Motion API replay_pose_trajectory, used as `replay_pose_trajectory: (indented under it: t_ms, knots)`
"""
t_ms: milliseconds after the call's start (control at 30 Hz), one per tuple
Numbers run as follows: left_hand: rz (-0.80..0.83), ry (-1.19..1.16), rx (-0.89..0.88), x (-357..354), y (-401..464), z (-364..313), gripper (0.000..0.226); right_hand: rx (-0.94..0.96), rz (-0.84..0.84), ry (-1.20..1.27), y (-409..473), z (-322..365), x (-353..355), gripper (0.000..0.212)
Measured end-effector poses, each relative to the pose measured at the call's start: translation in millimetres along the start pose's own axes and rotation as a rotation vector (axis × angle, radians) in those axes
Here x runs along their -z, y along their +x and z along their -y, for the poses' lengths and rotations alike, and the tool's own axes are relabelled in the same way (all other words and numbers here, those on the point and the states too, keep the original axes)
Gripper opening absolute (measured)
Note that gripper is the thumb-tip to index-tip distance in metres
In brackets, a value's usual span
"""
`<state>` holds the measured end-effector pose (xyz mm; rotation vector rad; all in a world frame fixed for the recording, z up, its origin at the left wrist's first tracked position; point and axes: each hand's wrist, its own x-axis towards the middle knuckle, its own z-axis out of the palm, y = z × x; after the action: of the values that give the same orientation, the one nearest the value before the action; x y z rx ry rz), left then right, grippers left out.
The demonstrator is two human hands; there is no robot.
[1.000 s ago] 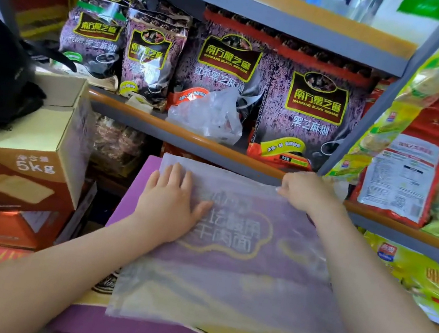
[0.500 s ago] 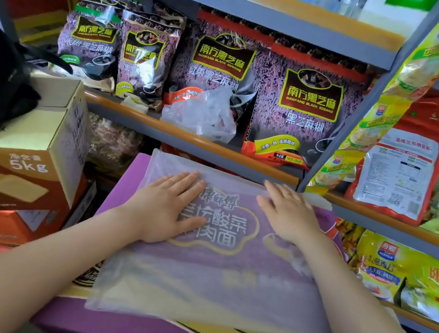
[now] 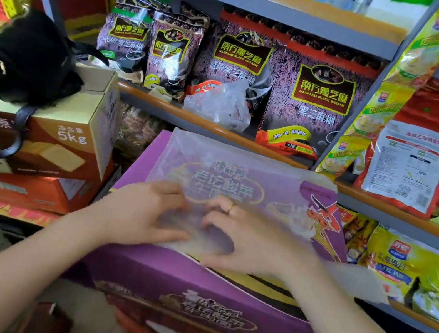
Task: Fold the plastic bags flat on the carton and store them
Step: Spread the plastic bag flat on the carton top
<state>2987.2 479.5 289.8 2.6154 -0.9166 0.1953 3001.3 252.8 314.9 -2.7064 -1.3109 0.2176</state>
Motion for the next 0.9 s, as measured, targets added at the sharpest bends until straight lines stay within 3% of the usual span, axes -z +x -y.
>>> replay_pose_trajectory:
  t_ms: [133, 233, 300, 467, 567, 667, 700, 800, 900]
  knots:
    - [-0.007, 0.052, 0.136, -3, -40, 4, 0.066, 0.02, -0.039, -0.127, -13, -1, -5, 0.03]
    - [-0.024, 0.036, 0.24, 1, -52, 10, 0.068, 0.047, -0.168, -0.195, -18, 2, -11, 0.018]
    - [-0.007, 0.004, 0.238, 3, -54, 14, 0.068, -0.084, -0.198, -0.092, -18, 4, -10, 0.015]
    - [-0.093, -0.133, 0.12, 3, -43, 16, 0.044, -0.377, -0.116, 0.183, -17, -1, 10, 0.027]
    - [-0.266, -0.284, 0.162, 3, -39, 8, 0.04, -0.406, -0.092, 0.164, -23, 14, 20, 0.024]
    - [-0.37, -0.414, 0.267, 5, -43, 2, 0.04, -0.449, -0.009, 0.002, -34, 42, 31, 0.056]
    - [-0.398, -0.424, 0.276, 6, -46, 0, 0.042, -0.447, 0.004, -0.102, -36, 50, 30, 0.058]
    - [-0.473, -0.481, 0.324, 14, -53, -9, 0.036, -0.363, -0.148, -0.13, -37, 66, 29, 0.011]
    - [-0.487, -0.643, 0.401, 15, -67, -10, 0.029, -0.347, -0.235, 0.09, -36, 69, 36, 0.037]
